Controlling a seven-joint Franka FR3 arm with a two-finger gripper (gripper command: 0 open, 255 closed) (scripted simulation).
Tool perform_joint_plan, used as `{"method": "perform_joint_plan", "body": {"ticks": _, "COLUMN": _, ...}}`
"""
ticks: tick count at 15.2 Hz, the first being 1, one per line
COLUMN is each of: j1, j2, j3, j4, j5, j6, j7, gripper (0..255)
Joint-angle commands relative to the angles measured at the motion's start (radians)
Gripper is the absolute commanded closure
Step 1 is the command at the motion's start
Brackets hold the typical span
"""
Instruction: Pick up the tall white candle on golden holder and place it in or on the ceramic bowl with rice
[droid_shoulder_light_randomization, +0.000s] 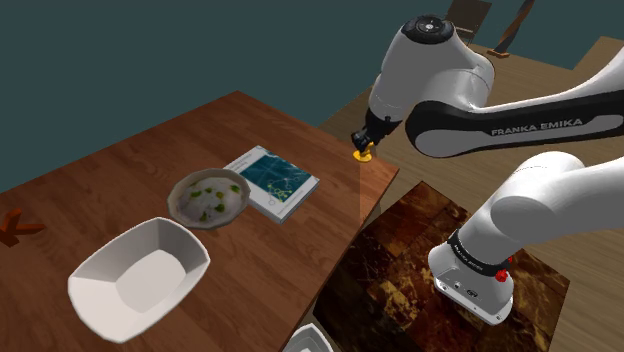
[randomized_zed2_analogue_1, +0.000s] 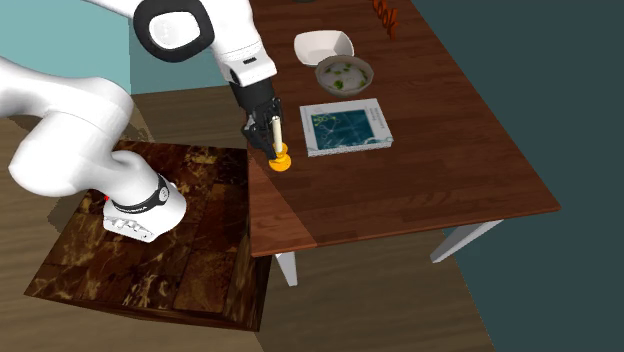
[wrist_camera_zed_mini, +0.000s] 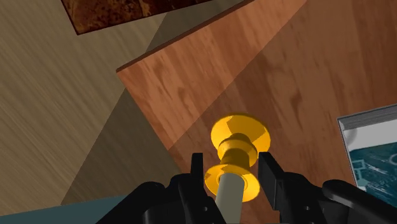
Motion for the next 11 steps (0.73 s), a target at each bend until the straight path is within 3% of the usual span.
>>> {"method": "perform_joint_plan", "body": {"ticks": 1, "j1": 0.005, "j2": -0.018, "j3": -0.011, "j4": 0.018, "j5": 0.003, "j6": -0.035, "j7": -0.014, "gripper": 255}}
{"method": "perform_joint_plan", "body": {"ticks": 11, "j1": 0.012, "j2": -0.069, "j3": -0.050, "j4": 0.121, "j5": 0.006, "j6": -0.184, "j7": -0.065, "gripper": 255}}
